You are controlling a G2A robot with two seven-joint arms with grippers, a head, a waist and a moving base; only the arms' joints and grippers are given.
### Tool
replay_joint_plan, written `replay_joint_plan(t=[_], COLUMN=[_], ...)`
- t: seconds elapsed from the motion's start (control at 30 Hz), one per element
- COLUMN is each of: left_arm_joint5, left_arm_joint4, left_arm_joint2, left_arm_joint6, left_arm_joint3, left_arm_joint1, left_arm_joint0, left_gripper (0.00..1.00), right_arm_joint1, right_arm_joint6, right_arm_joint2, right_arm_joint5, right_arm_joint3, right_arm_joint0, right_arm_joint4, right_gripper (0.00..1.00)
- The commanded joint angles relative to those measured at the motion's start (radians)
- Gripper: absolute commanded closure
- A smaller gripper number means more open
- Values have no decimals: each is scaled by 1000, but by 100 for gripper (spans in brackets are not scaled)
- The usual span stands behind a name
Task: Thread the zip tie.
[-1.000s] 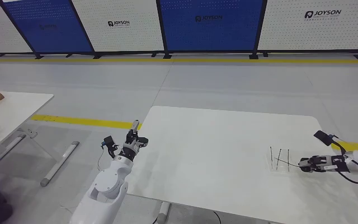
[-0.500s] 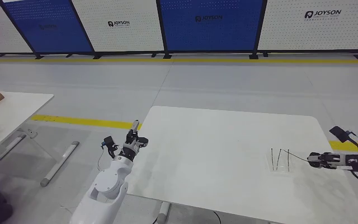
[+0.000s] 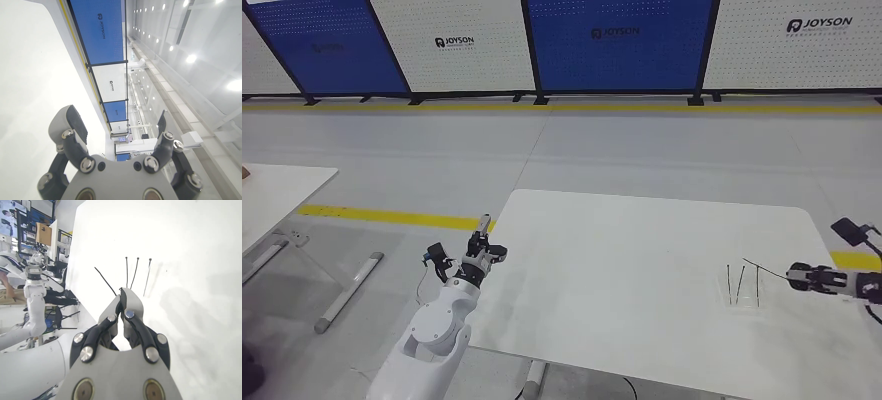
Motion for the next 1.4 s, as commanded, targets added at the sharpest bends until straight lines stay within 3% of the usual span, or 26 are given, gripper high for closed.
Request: replay_joint_plan(t=[0.0,0.17,0.3,0.37,0.7,0.8,0.87,1.03,1.1,1.17,1.23,1.37], left_arm_joint5=[0,0,0,0,0,0,4,57,101,168,232,232], left_arm_joint4=[0,0,0,0,0,0,-6,3,13,18,82,82], left_arm_joint2=[0,0,0,0,0,0,2,10,19,33,53,53], left_arm_joint6=[0,0,0,0,0,0,4,24,9,-49,-50,-50], left_arm_joint3=[0,0,0,0,0,0,-1,-59,-99,-135,-144,-144], left_arm_joint1=[0,0,0,0,0,0,-1,-5,-5,-2,0,0], left_arm_joint0=[0,0,0,0,0,0,-7,-15,-17,-24,-44,-44], left_gripper=[0,0,0,0,0,0,0,0,0,0,0,0], right_arm_joint1=[4,19,16,11,11,7,-1,-16,-24,-35,-45,-45], right_arm_joint6=[-120,-310,-360,-320,-320,-384,-456,-627,-660,-673,-667,-667], right_arm_joint2=[14,57,11,-18,-18,-36,-57,-108,-145,-187,-218,-218], right_arm_joint5=[3,38,84,80,80,128,120,99,93,71,35,35], right_arm_joint3=[-98,-396,-572,-583,-583,-611,-651,-748,-782,-785,-767,-767], right_arm_joint0=[-33,-161,-222,-210,-210,-221,-225,-214,-202,-185,-167,-167], right_arm_joint4=[-74,-253,-425,-437,-437,-561,-616,-849,-964,-1041,-1024,-1024], right_gripper=[100,100,100,100,100,100,100,100,100,100,100,100])
